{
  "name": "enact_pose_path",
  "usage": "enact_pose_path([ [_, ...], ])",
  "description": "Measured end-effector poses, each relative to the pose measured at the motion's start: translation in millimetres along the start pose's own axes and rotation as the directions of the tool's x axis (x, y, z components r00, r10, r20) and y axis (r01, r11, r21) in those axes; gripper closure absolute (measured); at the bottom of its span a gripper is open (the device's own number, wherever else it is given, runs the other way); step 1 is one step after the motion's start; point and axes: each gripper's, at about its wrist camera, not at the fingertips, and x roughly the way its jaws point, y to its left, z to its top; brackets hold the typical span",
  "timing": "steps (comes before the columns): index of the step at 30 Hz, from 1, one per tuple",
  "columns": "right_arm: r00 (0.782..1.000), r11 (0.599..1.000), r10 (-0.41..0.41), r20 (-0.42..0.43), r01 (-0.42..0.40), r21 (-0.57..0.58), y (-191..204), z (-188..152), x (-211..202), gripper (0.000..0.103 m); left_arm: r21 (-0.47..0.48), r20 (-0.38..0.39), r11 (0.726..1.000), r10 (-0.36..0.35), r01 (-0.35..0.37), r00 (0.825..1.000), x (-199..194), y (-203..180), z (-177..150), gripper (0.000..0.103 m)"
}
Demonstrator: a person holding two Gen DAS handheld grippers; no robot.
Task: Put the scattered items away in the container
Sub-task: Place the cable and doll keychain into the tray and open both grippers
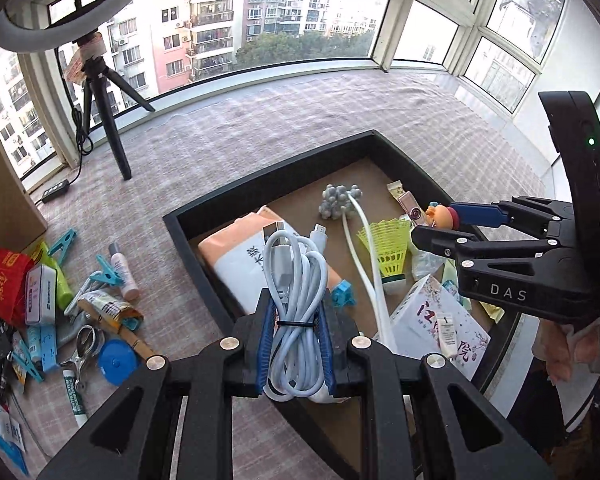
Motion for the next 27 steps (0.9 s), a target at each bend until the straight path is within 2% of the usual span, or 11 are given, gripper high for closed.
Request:
enact_pose_path([
  [6, 1.0, 0.997, -0.03, -0.002, 0.03, 0.072, -35.6, -7.4, -4.4, 0.051, 0.056, 0.0, 0.998, -0.029, 0.029, 1.0, 5.2, -34.6, 13.5, 0.084],
  [12, 1.0, 0.994, -0.028, 0.0, 0.028, 0.11, -50.7, -10.7, -4.6, 0.05, 0.094, -0.006, 0.995, -0.044, 0.044, 0.999, 8.8, -59.3, 20.4, 0.081],
  [14, 1.0, 0.994, -0.027, -0.007, 0.027, 0.108, -50.6, -10.2, -3.5, 0.044, 0.092, -0.012, 0.995, -0.048, 0.048, 0.999, 9.9, -63.5, 21.8, 0.051],
  [15, 0.999, 0.993, -0.034, -0.007, 0.035, 0.111, -50.2, -9.9, -3.7, 0.041, 0.093, -0.008, 0.994, -0.052, 0.052, 0.999, 9.3, -65.0, 21.8, 0.031],
  [20, 1.0, 0.992, -0.019, 0.005, 0.018, 0.121, -45.7, -7.0, -4.6, 0.039, 0.11, 0.026, 0.994, -0.007, 0.004, 1.0, 3.5, -65.3, 17.2, 0.03],
  [27, 1.0, 0.996, 0.015, 0.008, -0.016, 0.082, -23.7, -1.0, -2.6, 0.039, 0.048, 0.026, 0.999, 0.022, -0.023, 0.999, 1.0, -35.7, 10.1, 0.032],
])
